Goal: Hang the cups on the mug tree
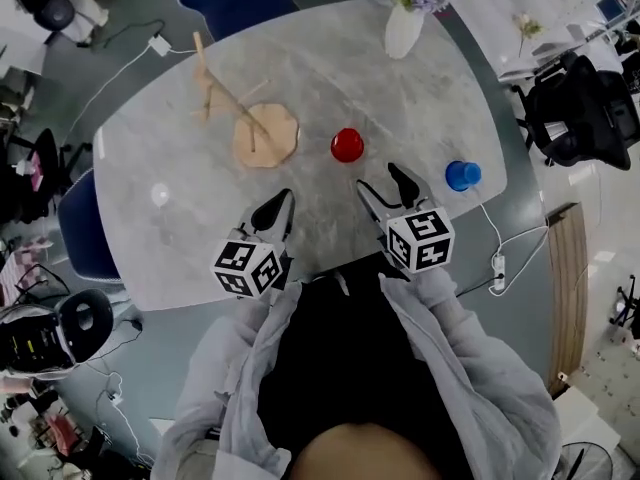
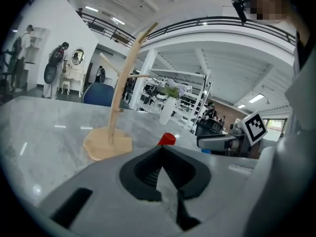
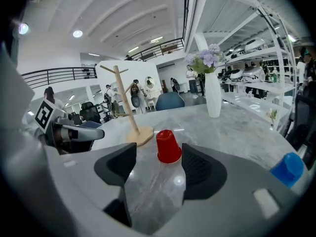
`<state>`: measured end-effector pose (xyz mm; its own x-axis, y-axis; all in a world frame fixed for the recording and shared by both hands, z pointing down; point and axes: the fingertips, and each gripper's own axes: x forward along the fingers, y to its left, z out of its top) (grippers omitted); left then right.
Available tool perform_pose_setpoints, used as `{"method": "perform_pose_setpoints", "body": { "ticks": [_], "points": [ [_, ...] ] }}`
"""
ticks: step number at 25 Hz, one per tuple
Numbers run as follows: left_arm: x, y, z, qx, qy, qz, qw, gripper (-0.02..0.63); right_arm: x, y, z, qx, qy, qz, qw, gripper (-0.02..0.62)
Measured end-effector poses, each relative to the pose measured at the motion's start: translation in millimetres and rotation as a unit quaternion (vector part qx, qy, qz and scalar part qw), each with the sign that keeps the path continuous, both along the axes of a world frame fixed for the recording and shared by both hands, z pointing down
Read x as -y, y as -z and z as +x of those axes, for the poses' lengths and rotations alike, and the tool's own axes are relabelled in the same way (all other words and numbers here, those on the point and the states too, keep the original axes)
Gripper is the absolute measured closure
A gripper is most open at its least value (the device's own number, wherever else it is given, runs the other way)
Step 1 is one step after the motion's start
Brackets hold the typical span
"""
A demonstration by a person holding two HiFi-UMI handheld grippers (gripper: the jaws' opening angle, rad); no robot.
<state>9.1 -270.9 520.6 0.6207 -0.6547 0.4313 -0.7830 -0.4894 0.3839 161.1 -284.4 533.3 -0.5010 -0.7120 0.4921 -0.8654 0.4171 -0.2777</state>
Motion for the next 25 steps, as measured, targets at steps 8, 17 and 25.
{"method": "perform_pose_setpoints", "body": {
  "ticks": [8, 17, 25],
  "points": [
    [35, -26, -8, 0.01, 0.039, -0.028, 0.9988, 0.609, 49, -32, -16, -0.023, 0.039, -0.009, 0.999, 0.305],
    [49, -46, -10, 0.016, 0.058, -0.047, 0.9971, 0.609, 82, -55, -39, -0.085, 0.085, 0.016, 0.993, 0.302],
    [56, -53, -15, 0.01, 0.063, -0.052, 0.9966, 0.609, 93, -64, -44, -0.096, 0.089, 0.016, 0.991, 0.339]
  ]
}}
